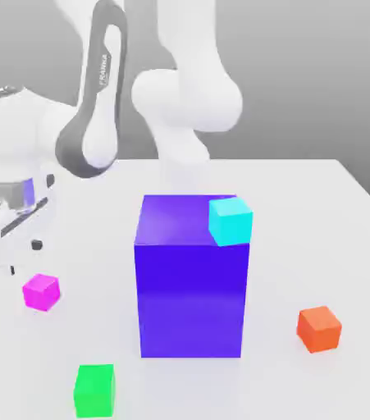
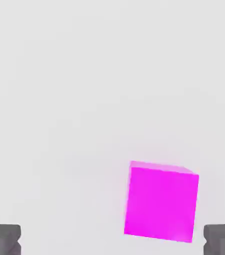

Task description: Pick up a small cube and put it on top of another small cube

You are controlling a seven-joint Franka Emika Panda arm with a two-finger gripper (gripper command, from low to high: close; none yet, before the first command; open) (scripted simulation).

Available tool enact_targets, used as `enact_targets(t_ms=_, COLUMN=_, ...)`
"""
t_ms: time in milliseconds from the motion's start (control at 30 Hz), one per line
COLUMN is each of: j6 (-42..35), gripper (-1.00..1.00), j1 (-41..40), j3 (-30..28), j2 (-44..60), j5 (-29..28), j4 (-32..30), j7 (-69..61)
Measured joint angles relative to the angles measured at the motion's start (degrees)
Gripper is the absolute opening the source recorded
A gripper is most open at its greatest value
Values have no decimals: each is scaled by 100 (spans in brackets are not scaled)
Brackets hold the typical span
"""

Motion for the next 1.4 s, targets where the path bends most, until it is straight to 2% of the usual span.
enact_targets(t_ms=167, j6=828, gripper=0, j1=-401, j3=560, j2=1034, j5=476, j4=167, j7=-305)
enact_targets(t_ms=200, j6=959, gripper=-100, j1=-475, j3=640, j2=1195, j5=503, j4=197, j7=-329)
enact_targets(t_ms=433, j6=984, gripper=-100, j1=-496, j3=660, j2=1213, j5=492, j4=200, j7=-318)
enact_targets(t_ms=667, j6=-68, gripper=-100, j1=-291, j3=315, j2=-82, j5=-135, j4=-41, j7=135)
enact_targets(t_ms=1100, j6=-1606, gripper=-100, j1=1352, j3=1671, j2=263, j5=-466, j4=1832, j7=-2214)
enact_targets(t_ms=1167, j6=-1549, gripper=-100, j1=1466, j3=1771, j2=505, j5=-574, j4=2010, j7=-2363)
enact_targets(t_ms=1267, j6=-1067, gripper=-100, j1=1586, j3=1678, j2=1079, j5=-793, j4=2093, j7=-2269)
enact_targets(t_ms=1300, j6=-926, gripper=100, j1=1618, j3=1640, j2=1232, j5=-850, j4=2105, j7=-2233)
enact_targets(t_ms=1400, j6=-926, gripper=100, j1=1618, j3=1640, j2=1232, j5=-850, j4=2105, j7=-2233)
